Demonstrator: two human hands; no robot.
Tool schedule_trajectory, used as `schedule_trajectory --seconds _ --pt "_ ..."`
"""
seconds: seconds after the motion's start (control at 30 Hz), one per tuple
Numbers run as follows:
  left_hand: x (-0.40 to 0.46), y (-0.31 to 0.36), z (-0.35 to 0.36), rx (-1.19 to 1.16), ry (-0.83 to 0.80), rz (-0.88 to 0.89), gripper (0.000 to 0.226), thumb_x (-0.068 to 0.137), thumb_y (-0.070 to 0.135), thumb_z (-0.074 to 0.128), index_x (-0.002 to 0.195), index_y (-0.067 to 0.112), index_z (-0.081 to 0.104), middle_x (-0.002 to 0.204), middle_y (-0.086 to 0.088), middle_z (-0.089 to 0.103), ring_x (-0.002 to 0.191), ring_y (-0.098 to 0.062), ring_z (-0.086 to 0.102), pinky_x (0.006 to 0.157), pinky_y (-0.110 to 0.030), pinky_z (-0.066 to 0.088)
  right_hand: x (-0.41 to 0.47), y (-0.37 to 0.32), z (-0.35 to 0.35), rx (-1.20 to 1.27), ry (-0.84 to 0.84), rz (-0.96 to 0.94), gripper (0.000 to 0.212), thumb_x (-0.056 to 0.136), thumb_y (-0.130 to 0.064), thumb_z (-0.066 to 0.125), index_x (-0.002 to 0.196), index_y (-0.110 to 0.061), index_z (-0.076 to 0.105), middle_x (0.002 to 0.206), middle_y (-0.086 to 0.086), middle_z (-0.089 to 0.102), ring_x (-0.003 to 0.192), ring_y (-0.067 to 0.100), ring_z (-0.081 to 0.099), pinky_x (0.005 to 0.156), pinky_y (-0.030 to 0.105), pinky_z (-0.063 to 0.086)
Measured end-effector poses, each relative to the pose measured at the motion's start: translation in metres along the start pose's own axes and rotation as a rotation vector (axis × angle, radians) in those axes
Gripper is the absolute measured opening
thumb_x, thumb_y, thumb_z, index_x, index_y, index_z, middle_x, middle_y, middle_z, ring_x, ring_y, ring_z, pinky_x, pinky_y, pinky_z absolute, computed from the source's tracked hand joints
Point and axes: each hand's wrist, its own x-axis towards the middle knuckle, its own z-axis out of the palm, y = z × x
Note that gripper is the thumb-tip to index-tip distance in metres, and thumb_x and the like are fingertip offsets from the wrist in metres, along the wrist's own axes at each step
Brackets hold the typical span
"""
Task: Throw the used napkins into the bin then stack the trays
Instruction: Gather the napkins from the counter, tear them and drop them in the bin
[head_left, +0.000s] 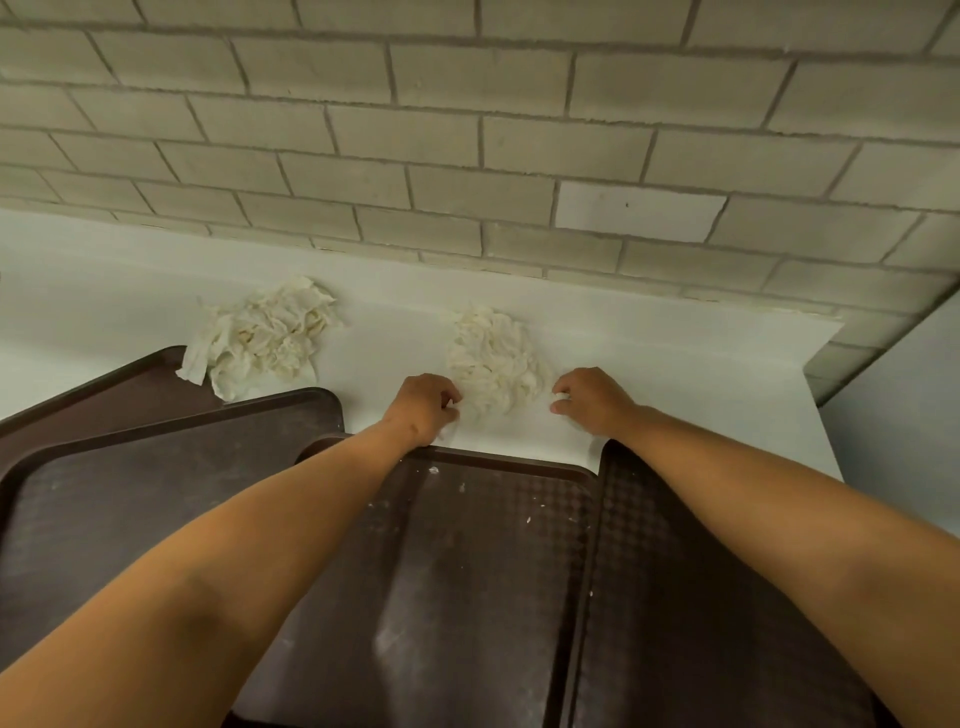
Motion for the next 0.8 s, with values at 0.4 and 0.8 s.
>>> schedule_trajectory --seconds 0.4,0.8 --pt "-0.020 0.029 -0.041 -0.311 0.112 0.012 0.006 0.083 0.025 0.079 0.084 0.025 0.073 0.088 0.010 0.069 0.076 0.001 0.062 0.060 -0.005 0.041 -0.066 -0.019 -0.075 0.221 0.088 -0.083 0.031 0.091 -0.029 0.073 0.120 -0.019 0.072 0.114 -0.001 0.068 0.101 0.013 0.061 0.084 0.024 0.042" --pt "-0.099 0.049 -0.047 -0.600 0.109 0.130 0.009 0.086 0.015 0.077 0.085 0.023 0.074 0.080 -0.009 0.064 0.069 -0.012 0.056 0.070 -0.030 0.051 -0.182 -0.029 -0.076 0.515 0.165 -0.153 0.021 0.091 -0.032 0.073 0.112 -0.032 0.075 0.101 -0.017 0.073 0.090 0.004 0.066 0.083 0.020 0.049"
